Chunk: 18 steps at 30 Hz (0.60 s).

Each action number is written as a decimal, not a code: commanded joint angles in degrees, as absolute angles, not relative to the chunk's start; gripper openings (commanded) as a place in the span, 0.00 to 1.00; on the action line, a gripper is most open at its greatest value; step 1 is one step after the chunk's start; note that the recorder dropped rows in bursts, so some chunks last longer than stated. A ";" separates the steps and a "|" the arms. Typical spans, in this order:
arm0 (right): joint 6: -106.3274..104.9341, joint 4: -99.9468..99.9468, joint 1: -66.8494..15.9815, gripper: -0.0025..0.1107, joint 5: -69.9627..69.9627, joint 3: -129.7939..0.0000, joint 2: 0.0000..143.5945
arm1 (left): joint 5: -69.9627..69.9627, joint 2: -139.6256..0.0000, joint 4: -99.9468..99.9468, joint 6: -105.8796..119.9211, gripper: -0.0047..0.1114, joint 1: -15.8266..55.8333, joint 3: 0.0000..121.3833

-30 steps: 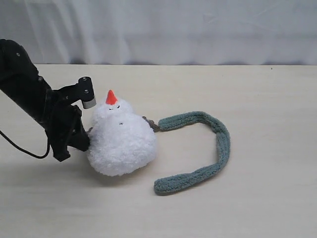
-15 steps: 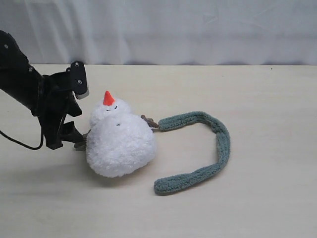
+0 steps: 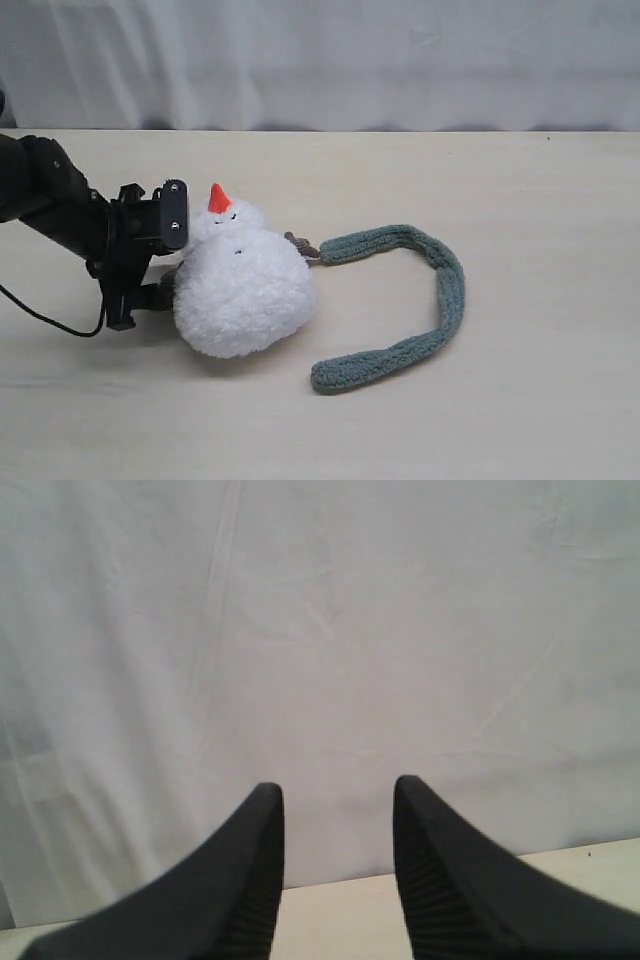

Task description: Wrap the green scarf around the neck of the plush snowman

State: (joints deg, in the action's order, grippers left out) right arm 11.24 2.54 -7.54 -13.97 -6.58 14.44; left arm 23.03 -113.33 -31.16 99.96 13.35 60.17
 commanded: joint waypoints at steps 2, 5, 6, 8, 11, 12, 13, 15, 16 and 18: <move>11.16 2.15 -7.43 0.34 -13.38 -6.62 14.61 | 21.19 -113.63 -47.93 113.86 0.64 13.41 60.07; 11.16 2.15 -7.43 0.34 -13.38 -6.62 14.61 | 21.93 -115.24 -52.95 117.13 0.64 13.41 60.07; 11.16 2.15 -7.43 0.34 -13.38 -6.62 14.61 | 21.93 -115.75 -53.47 117.13 0.64 13.41 60.07; 11.16 2.15 -7.43 0.34 -13.38 -6.62 14.61 | 21.93 -116.95 -53.61 117.13 0.64 13.41 60.07; 11.16 2.15 -7.43 0.34 -13.38 -6.62 14.61 | 21.81 -117.59 -53.76 117.13 0.62 13.41 60.07; 11.16 2.15 -7.43 0.34 -13.38 -6.62 14.61 | 21.81 -117.59 -54.04 117.13 0.58 13.41 60.07; 11.16 2.15 -7.43 0.34 -13.38 -6.62 14.61 | 21.81 -117.59 -54.34 117.02 0.53 13.41 60.07; 11.16 2.15 -7.43 0.34 -13.38 -6.62 14.61 | 21.93 -117.59 -54.91 116.91 0.37 13.41 60.07; 11.16 2.15 -7.43 0.34 -13.38 -6.62 14.61 | 21.93 -117.59 -54.91 116.91 0.28 13.41 60.07; 11.16 2.15 -7.43 0.34 -13.38 -6.62 14.61 | 21.82 -117.29 -54.68 116.91 0.12 13.41 60.07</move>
State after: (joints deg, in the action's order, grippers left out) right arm 11.24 2.54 -7.54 -13.97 -6.58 14.44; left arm 22.13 -116.99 -54.72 116.78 13.35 60.27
